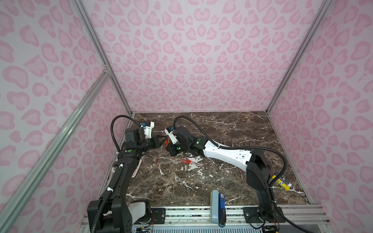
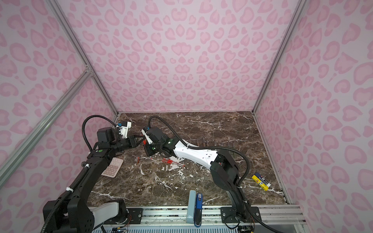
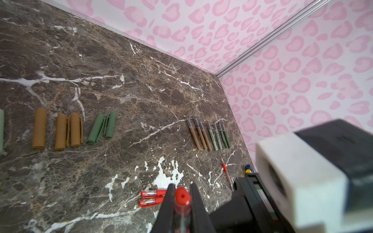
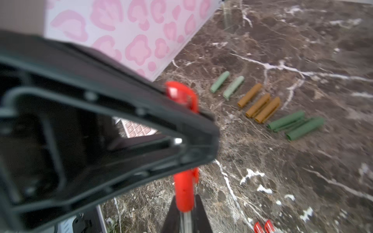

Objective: Remove pen caps from pens
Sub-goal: Open the pen cap on the pen, then place the pen cap at the middle-left of the table.

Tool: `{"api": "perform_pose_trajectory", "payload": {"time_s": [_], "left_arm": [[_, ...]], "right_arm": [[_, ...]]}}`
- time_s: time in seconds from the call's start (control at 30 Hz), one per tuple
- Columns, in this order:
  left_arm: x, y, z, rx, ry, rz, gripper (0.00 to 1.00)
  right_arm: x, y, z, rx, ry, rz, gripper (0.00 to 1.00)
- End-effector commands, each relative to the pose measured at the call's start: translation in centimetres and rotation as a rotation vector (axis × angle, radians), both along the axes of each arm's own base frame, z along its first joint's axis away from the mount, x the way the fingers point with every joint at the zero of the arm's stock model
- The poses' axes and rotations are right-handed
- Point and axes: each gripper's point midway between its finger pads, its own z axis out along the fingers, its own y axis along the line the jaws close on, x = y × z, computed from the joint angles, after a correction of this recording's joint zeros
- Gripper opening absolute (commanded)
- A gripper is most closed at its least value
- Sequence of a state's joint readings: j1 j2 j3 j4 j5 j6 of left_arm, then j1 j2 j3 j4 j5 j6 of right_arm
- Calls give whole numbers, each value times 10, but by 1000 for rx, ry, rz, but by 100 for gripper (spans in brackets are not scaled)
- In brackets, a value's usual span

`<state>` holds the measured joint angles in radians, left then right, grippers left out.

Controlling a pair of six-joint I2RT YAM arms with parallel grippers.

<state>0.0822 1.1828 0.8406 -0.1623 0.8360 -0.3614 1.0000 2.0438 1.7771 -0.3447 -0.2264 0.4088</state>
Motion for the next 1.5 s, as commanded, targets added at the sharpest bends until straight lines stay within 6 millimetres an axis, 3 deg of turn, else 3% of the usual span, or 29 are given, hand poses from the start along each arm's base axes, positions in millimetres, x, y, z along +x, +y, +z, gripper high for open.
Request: {"api": "perform_pose_trajectory", "payload": {"time_s": [0.0, 0.13, 0.37, 0.5, 0.73, 1.0, 1.1, 1.47], "left_arm": [[0, -1, 3, 3, -31, -12, 4], [0, 1, 11, 17, -36, -3, 4], [5, 6, 11, 31, -31, 11, 4], [5, 7, 8, 36, -46, 13, 4], [5, 10, 4, 63, -45, 19, 4], [-5, 33, -43, 274, 53, 74, 4], [-12, 42, -63, 345, 124, 82, 3], [-35, 43, -114, 409, 333, 0, 3]], "right_arm": [[2, -7, -15, -43, 3, -9, 0], [-14, -19, -34, -97, 32, 9, 0], [-62, -54, -92, -196, 119, 17, 0], [-75, -67, -107, -210, 139, 8, 0], [-68, -82, -94, -195, 124, -27, 0], [-56, -113, -72, -176, 105, -100, 0], [-49, -135, -69, -192, 108, -150, 0], [-39, -220, -64, -224, 115, -317, 0]]}}
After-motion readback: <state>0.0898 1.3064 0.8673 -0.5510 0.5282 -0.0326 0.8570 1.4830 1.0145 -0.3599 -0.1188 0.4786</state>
